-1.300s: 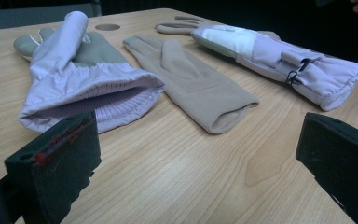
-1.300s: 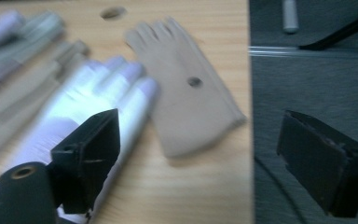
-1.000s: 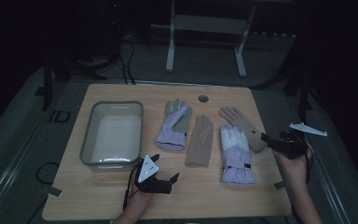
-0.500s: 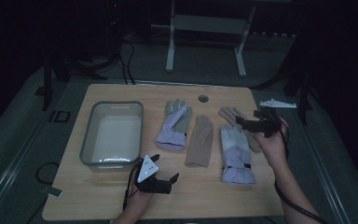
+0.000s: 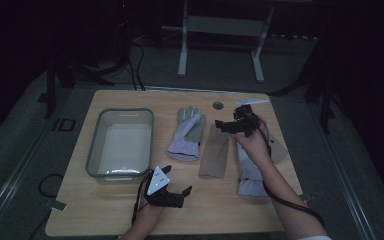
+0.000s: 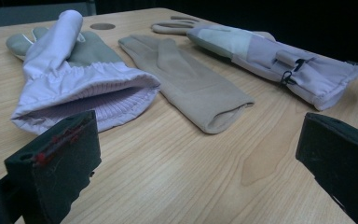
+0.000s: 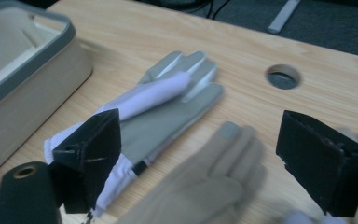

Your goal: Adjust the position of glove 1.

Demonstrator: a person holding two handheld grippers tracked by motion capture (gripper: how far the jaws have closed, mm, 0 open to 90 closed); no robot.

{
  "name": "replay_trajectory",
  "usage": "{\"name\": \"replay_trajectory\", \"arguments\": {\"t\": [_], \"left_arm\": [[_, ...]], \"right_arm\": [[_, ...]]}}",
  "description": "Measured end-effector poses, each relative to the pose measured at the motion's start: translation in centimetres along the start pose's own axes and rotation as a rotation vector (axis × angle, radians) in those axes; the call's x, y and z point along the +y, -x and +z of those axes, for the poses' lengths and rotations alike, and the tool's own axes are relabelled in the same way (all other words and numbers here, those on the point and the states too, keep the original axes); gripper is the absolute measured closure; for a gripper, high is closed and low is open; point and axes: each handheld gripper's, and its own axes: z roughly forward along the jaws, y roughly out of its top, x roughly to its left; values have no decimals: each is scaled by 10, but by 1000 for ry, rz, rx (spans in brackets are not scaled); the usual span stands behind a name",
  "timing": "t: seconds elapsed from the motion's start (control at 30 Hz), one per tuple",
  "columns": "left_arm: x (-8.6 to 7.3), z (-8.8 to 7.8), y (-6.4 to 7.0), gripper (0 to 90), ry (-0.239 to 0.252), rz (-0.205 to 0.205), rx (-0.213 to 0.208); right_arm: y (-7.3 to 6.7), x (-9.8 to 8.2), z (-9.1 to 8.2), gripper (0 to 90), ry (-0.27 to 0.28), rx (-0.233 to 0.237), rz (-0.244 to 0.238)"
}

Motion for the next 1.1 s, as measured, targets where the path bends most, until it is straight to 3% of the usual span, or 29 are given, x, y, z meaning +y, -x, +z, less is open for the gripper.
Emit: {"name": "replay_trajectory", "arguments": {"t": [0.4, 0.67, 0.83, 0.87, 0.97, 1.1], "left_arm": [[0, 0, 1, 0, -1, 8, -7], [0, 0, 0, 0, -2, 8, -11], [0, 0, 1, 0, -3, 8, -12], [0, 0, 0, 0, -2, 8, -13], [0, 0, 0, 0, -2, 6, -15], [0, 0, 1, 0, -2, 5, -13]], "right_arm": [[-34, 10, 65, 215, -82, 49, -32], [-38, -4, 111, 283, -195, 60, -18], [-40, -15, 135, 307, -260, 29, -24], [-40, -17, 139, 318, -272, 31, -25], [-43, -22, 145, 350, -267, 16, -87], [-44, -23, 143, 496, -266, 26, -105]]}}
